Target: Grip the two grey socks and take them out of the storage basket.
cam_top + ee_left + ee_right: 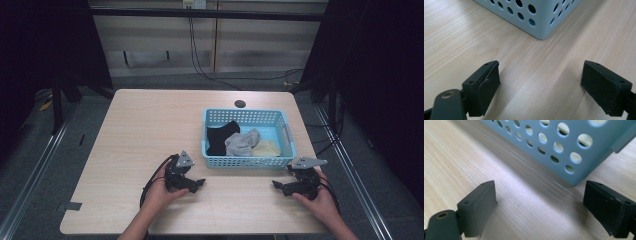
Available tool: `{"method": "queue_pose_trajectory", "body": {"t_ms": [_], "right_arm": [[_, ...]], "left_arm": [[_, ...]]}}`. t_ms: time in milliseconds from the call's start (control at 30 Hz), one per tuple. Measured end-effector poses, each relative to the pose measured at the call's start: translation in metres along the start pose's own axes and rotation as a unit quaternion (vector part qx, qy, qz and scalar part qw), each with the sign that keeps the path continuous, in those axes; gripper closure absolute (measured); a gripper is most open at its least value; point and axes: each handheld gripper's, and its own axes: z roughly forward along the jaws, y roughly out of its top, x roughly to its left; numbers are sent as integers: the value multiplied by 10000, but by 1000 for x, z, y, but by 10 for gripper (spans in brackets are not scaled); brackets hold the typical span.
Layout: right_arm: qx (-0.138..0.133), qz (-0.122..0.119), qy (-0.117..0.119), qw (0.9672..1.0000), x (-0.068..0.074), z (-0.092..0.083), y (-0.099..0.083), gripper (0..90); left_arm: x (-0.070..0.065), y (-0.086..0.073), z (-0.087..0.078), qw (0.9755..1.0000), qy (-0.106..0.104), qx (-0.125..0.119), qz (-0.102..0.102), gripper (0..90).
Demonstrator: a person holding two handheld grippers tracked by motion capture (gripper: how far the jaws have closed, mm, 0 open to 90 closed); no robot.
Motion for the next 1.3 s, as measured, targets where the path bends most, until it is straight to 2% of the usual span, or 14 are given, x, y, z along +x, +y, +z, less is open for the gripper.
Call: {"method": "queue_pose_trajectory", "body": {"t_ms": [367,467,500,567,600,667,733,833,867,900,1033,1167,1233,1300], "right_arm": [[67,88,88,9999,-1,-3,1,138],[292,89,151,9994,-1,-9,6,140],[497,82,215,9985,2,-13,10,146],[577,59,262,9980,2,-15,11,146],[817,-66,363,9960,6,-19,15,161],[907,-85,406,9950,7,-20,15,175],[1438,-190,617,9875,12,-24,21,212],[1856,-417,702,9792,20,-27,30,224],[1856,-417,702,9792,20,-27,30,224],[2063,-566,746,9740,26,-28,37,224],[2145,-706,773,9711,33,-31,48,230],[2228,-901,901,9665,41,-35,74,234],[2235,-926,883,9663,43,-35,79,234],[2224,-1018,846,9659,45,-37,97,234]], "left_arm": [[0,0,0,10000,-1,-15,-21,147],[1,0,1,10000,-30,-19,1,147],[1,1,1,10000,-20,-40,-19,147],[1,1,2,10000,-30,-45,-25,147],[1,1,2,10000,-26,-48,-23,147],[1,1,2,10000,-27,-48,-24,146],[1,1,2,10000,-27,-48,-24,146],[1,1,2,10000,-28,-44,-22,146],[1,1,2,10000,-28,-44,-22,146],[1,1,2,10000,-27,-43,-24,146],[1,1,2,10000,-27,-44,-20,146],[1,1,2,10000,-26,-45,-19,146],[1,1,2,10000,-22,-35,-18,146],[1,1,2,10000,-21,-37,-17,146]]}}
